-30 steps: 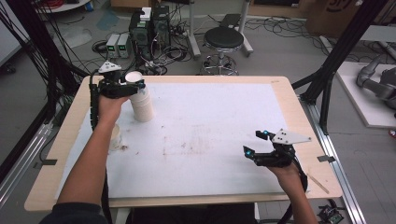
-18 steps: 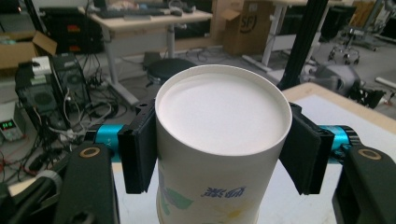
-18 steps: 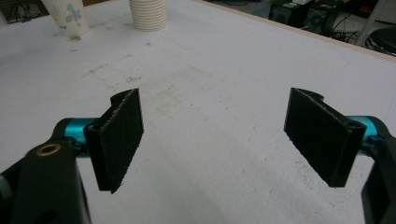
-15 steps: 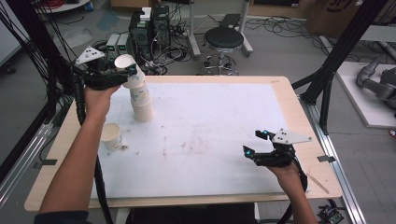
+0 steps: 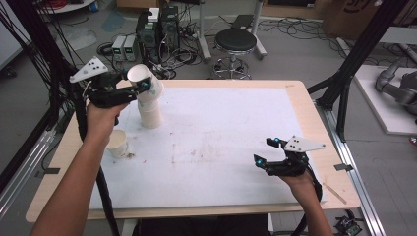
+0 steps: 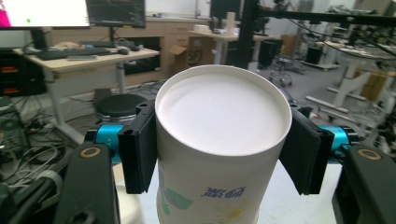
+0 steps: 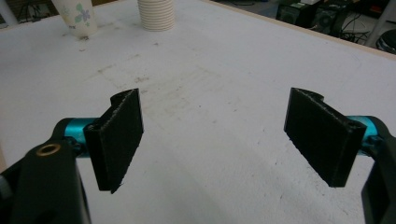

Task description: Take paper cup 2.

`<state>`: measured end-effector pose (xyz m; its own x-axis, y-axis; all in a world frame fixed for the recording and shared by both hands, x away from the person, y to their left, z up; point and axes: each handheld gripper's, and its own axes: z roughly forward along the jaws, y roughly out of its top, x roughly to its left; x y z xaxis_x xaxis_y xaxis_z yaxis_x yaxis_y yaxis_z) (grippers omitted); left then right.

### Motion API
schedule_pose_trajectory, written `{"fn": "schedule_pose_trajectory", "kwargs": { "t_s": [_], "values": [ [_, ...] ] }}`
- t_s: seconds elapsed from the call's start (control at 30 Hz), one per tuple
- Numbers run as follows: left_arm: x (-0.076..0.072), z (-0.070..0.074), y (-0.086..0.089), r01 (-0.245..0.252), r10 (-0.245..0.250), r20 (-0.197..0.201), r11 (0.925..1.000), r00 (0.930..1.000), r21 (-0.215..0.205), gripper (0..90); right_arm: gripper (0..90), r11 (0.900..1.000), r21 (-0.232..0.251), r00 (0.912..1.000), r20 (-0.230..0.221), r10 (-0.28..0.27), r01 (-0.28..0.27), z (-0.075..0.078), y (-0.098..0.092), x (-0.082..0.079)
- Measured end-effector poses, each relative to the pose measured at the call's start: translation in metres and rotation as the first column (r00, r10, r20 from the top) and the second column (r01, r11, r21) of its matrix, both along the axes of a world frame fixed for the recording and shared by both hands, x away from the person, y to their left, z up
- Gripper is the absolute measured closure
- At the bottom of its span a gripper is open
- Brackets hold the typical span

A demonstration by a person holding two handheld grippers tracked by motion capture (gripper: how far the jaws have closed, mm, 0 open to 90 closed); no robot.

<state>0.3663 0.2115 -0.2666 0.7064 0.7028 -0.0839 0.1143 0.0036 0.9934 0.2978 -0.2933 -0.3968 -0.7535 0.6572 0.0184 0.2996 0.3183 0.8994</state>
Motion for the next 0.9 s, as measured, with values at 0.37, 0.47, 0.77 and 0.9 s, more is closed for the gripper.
{"fn": "schedule_pose_trajectory", "kwargs": {
  "t_s": [0.37,0.47,0.77,0.9],
  "values": [
    [-0.019,-0.017,-0.038,0.123,-0.124,0.013,0.9916,0.9922,0.039,36.2,20.2,1.000,-0.001,0.9999,0.001,0.016,-0.016,0.000,0.002,0.001],
    [-0.022,-0.022,-0.048,0.152,-0.153,0.008,0.9867,0.9882,0.056,36.3,20.1,1.000,0.002,0.9997,-0.003,0.024,-0.024,0.000,0.004,0.002],
    [-0.024,-0.040,-0.074,0.229,-0.227,-0.026,0.9681,0.9735,0.103,36.4,20.1,0.997,0.007,0.9972,-0.012,0.074,-0.074,-0.001,0.009,0.004],
    [-0.024,-0.051,-0.082,0.262,-0.258,-0.045,0.9588,0.9650,0.110,36.3,20.1,0.994,0.005,0.9938,-0.025,0.108,-0.108,-0.002,0.013,0.004]
  ]
}}
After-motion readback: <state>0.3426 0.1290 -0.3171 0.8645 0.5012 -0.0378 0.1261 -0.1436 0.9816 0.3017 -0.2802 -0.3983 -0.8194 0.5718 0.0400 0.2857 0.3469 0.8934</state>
